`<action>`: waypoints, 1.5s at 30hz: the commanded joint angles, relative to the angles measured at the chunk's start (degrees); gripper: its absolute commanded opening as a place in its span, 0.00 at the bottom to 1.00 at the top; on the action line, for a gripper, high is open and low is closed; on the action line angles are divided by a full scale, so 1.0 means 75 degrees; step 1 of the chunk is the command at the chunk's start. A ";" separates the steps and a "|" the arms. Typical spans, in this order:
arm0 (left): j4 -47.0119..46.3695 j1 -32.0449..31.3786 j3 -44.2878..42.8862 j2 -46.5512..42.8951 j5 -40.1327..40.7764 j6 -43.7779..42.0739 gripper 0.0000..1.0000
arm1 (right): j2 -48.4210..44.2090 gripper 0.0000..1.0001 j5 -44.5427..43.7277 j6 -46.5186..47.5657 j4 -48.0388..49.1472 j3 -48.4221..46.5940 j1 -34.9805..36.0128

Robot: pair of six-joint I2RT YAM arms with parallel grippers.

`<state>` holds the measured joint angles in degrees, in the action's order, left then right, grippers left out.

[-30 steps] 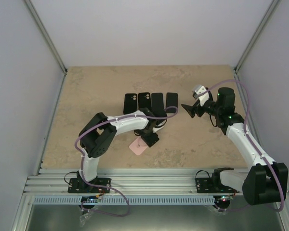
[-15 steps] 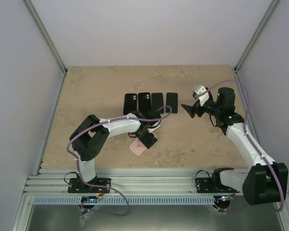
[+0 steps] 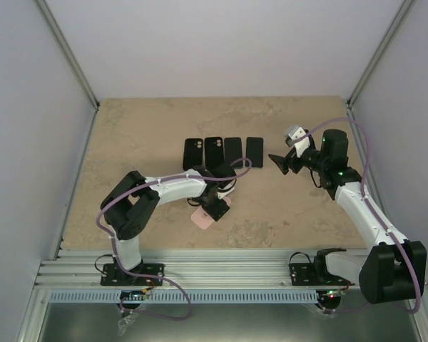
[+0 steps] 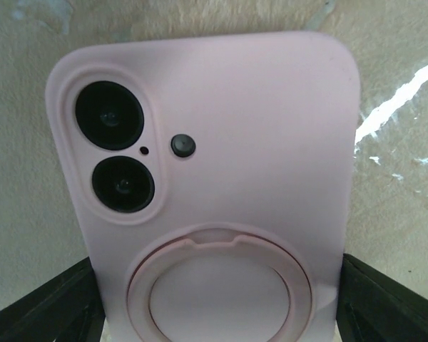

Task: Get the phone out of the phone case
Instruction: Adjust the phone at the center of the board, then pick up the phone at the center of the board.

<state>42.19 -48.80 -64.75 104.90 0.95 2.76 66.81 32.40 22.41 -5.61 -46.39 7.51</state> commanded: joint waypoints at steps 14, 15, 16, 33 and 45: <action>0.0292 0.0383 -0.0687 -0.0497 -0.0756 -0.0534 0.57 | -0.0417 0.98 0.0965 0.0178 -0.0094 -0.0127 -0.0062; 0.0324 0.0434 -0.0764 -0.0630 -0.0983 -0.0653 0.56 | -0.0469 0.98 0.1016 0.0274 -0.0201 -0.0155 -0.0063; 0.0343 0.0468 -0.0816 -0.0755 -0.1098 -0.0740 0.55 | -0.0496 0.98 0.1049 0.0365 -0.0354 -0.0234 -0.0064; 0.0802 0.0986 -0.1383 -0.2422 -0.6567 -0.2308 0.47 | -0.0771 0.97 0.2866 0.4267 -0.5032 -0.2240 -0.0017; 0.1851 0.1069 -0.1377 -0.2936 -0.9713 -0.4140 0.45 | -0.0747 0.95 0.3389 0.6436 -0.7186 -0.2962 0.1289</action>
<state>51.24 -41.08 -73.25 84.18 -59.81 -20.01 61.30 55.96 66.15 -54.02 -65.80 13.15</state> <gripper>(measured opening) 0.825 0.950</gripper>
